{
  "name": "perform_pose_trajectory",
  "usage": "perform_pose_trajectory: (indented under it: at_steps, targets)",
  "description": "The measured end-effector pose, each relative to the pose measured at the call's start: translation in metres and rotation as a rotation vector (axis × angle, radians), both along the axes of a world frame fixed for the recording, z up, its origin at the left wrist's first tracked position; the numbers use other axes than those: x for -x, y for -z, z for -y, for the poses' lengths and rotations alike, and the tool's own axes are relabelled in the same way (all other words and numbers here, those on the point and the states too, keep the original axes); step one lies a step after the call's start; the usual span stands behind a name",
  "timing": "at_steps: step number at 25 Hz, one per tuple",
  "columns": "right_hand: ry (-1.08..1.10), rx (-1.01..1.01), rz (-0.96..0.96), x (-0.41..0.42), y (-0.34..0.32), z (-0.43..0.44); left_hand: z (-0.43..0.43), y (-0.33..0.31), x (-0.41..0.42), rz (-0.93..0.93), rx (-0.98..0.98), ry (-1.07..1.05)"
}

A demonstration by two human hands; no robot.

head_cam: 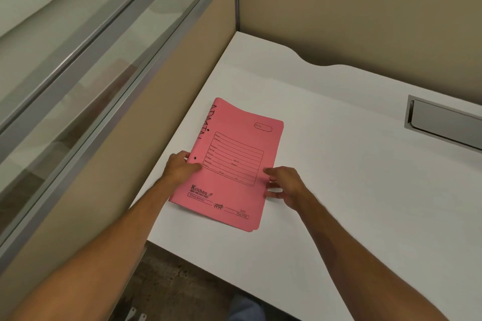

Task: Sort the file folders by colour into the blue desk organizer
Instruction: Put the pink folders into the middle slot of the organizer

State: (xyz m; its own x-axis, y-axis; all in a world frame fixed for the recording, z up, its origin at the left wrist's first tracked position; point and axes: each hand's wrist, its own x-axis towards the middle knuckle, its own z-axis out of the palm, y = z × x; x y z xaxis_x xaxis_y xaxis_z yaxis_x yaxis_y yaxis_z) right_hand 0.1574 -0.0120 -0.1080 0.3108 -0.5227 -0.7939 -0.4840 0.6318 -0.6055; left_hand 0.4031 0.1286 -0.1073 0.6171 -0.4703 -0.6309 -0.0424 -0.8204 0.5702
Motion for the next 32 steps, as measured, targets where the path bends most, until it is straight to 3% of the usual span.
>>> perform_pose_trajectory:
  at_steps: [3,7,11,16,24,32]
  targets:
    - [-0.01,0.015,-0.009,0.004,-0.007,0.002,0.001,-0.021,0.007,-0.196,0.146,-0.119]
    - [-0.051,0.181,-0.017,0.006,-0.031,0.007,0.011,-0.061,0.037,-0.227,0.283,-0.042]
    - [-0.165,0.328,0.122,0.007,-0.093,0.015,0.029,-0.108,0.082,-0.158,0.405,0.108]
    - [-0.071,0.556,0.175,0.038,-0.179,0.028,0.066,-0.153,0.159,0.021,0.576,0.197]
    - [0.09,0.937,0.025,0.141,-0.255,0.046,0.118,-0.186,0.296,0.198,0.91,0.361]
    - [0.229,1.199,-0.061,0.286,-0.292,0.064,0.159,-0.215,0.436,0.136,1.123,0.536]
